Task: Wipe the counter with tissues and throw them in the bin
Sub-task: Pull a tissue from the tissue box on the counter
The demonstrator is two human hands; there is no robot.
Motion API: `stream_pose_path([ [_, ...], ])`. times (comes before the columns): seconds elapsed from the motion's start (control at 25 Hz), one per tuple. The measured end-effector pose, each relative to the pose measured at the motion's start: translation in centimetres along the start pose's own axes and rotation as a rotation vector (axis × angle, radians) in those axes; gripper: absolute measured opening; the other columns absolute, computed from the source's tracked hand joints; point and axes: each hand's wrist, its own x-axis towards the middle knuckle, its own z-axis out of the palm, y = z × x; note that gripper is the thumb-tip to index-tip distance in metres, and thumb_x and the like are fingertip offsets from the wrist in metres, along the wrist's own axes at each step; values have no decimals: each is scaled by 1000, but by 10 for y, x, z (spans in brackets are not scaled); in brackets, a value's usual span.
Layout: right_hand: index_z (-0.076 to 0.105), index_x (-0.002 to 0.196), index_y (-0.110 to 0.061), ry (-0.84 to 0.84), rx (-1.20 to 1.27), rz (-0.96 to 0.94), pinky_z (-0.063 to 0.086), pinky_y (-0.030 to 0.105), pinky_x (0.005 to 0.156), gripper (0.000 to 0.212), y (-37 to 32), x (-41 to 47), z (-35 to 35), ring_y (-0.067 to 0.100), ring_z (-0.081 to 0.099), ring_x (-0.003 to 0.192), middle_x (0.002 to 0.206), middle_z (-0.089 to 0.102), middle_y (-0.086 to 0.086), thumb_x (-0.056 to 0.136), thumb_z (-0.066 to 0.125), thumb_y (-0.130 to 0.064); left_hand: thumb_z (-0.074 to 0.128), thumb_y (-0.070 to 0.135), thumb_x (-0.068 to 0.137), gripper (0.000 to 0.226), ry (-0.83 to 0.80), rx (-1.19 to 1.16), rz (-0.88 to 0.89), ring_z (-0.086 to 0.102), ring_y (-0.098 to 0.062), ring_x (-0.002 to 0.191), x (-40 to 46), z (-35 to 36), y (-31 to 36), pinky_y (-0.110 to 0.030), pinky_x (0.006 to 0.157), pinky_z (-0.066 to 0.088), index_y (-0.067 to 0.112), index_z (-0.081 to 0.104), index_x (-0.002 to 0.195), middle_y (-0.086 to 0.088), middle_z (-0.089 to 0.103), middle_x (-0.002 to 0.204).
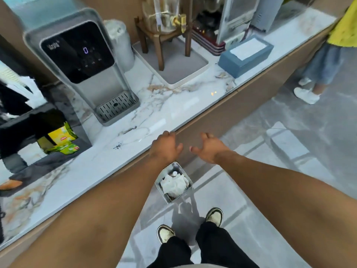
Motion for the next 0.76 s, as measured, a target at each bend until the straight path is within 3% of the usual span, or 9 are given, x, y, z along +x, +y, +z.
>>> stream_pose_path([
  [0.16, 16, 155, -18, 90, 15, 0, 31, 50, 116, 85, 38, 1, -58, 33, 29, 144, 158, 27, 14, 90, 47, -63, 51, 44, 96, 51, 49, 45, 70, 56, -34, 118, 31, -29, 60, -44, 92, 51, 11, 51, 134, -13, 54, 130],
  [0.48, 19, 154, -18, 247, 23, 2, 31, 50, 116, 84, 117, 15, -174, 31, 29, 145, 160, 26, 11, 90, 51, -61, 52, 45, 96, 51, 168, 106, 150, 54, -32, 122, 90, -74, 185, -45, 95, 50, 13, 51, 136, -11, 54, 133],
  [0.76, 22, 153, -17, 314, 48, 42, 31, 51, 116, 79, 158, 38, -229, 35, 28, 144, 160, 19, 14, 92, 52, -57, 53, 47, 94, 53, 219, 77, 185, 54, -31, 121, 138, -90, 240, -45, 93, 50, 15, 51, 137, -9, 54, 134],
])
